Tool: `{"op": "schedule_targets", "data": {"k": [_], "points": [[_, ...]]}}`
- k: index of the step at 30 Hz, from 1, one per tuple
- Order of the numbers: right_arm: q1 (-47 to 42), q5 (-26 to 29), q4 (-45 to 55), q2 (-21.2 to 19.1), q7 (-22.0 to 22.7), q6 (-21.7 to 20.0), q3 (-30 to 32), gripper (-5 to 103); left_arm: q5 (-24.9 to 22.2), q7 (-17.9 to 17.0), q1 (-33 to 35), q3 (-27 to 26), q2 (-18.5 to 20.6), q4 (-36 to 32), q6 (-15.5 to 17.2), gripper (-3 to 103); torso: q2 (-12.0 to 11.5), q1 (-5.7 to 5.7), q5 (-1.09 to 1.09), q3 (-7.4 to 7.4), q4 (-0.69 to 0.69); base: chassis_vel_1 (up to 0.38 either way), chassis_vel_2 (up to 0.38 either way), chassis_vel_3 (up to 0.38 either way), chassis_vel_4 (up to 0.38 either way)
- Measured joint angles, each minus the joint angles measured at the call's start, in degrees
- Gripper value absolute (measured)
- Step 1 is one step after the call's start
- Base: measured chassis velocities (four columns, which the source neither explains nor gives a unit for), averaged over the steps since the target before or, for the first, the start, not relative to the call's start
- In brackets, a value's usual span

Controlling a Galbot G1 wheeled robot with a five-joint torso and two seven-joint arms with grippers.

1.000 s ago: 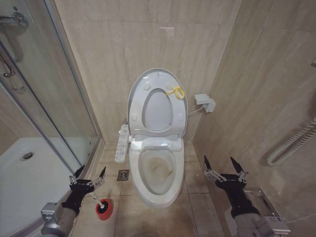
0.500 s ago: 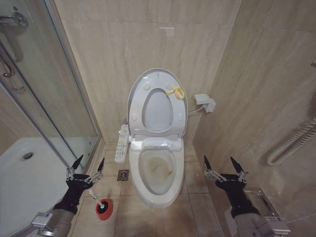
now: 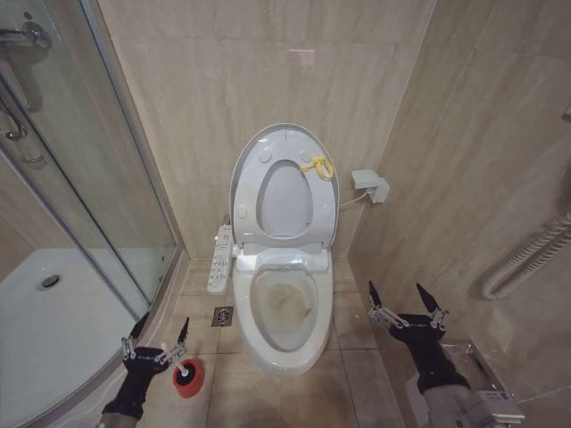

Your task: Open the toilet lid, clean the toilet bowl with a toilet brush, close the toilet lid, and flush.

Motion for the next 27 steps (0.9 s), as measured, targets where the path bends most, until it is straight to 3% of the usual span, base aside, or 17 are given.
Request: {"op": "schedule_targets", "data": {"k": [9, 20, 23, 27], "points": [[0.0, 0.0, 0.0, 0.0, 0.0, 0.0, 0.0, 100, 1.49, 0.73, -0.97, 0.34, -0.96, 17.1, -9.1, 100, 0.0, 0.0, -0.01, 0.0, 0.0, 0.0, 0.0, 0.0, 0.0], [0.0, 0.0, 0.0, 0.0, 0.0, 0.0, 0.0, 100, 0.8, 0.46, -4.82, -0.07, -2.16, 29.37, -13.93, 99, 0.0, 0.0, -0.01, 0.0, -0.01, 0.0, 0.0, 0.0, 0.0], [0.0, 0.0, 0.0, 0.0, 0.0, 0.0, 0.0, 100, -0.88, 1.29, -6.84, -0.1, -1.52, 32.44, -14.8, 98, 0.0, 0.0, -0.01, 0.0, 0.01, 0.0, 0.0, 0.0, 0.0], [0.0, 0.0, 0.0, 0.0, 0.0, 0.0, 0.0, 100, -2.41, 5.35, -11.47, -0.37, -0.35, 38.37, -16.48, 98, 0.0, 0.0, -0.01, 0.0, -0.02, 0.0, 0.0, 0.0, 0.0]]}}
